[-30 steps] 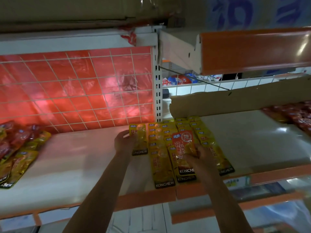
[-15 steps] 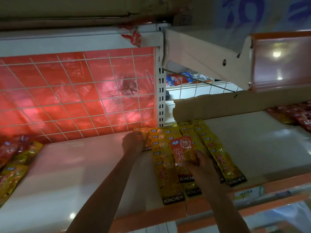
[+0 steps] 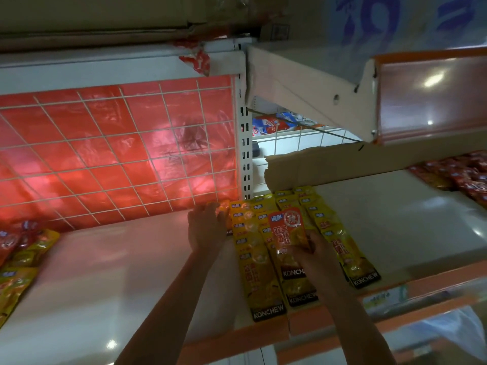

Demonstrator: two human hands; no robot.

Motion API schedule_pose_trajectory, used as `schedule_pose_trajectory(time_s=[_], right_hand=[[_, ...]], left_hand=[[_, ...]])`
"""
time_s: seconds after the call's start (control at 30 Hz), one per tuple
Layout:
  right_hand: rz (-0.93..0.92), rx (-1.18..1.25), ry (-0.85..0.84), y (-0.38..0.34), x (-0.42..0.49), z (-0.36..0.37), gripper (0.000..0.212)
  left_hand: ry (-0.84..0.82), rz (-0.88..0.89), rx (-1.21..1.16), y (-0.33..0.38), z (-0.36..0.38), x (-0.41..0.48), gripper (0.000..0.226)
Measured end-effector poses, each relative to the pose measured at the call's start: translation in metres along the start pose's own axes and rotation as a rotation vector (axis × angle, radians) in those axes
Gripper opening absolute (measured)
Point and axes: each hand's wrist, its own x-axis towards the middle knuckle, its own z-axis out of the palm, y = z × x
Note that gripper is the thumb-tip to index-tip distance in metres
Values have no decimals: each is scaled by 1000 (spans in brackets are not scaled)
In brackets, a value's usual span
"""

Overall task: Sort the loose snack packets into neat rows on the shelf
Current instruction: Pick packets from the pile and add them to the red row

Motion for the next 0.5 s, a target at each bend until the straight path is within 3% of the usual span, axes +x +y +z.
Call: schedule_pose_trajectory(time_s=[0.13, 0.3, 0.4, 0.5], right_hand=[[-41, 4, 1, 1, 3, -22, 14], [-76, 17, 33, 7, 4, -74, 9], [-94, 11, 77, 18, 7, -115, 15], [-93, 62, 101, 28, 9, -159, 7]], left_hand=[[65, 165, 15, 28, 6, -27, 26], [30, 369, 56, 99, 23, -80, 35], [-67, 376, 36, 147, 39, -108, 43], [-184, 322, -50, 193, 53, -130, 41]])
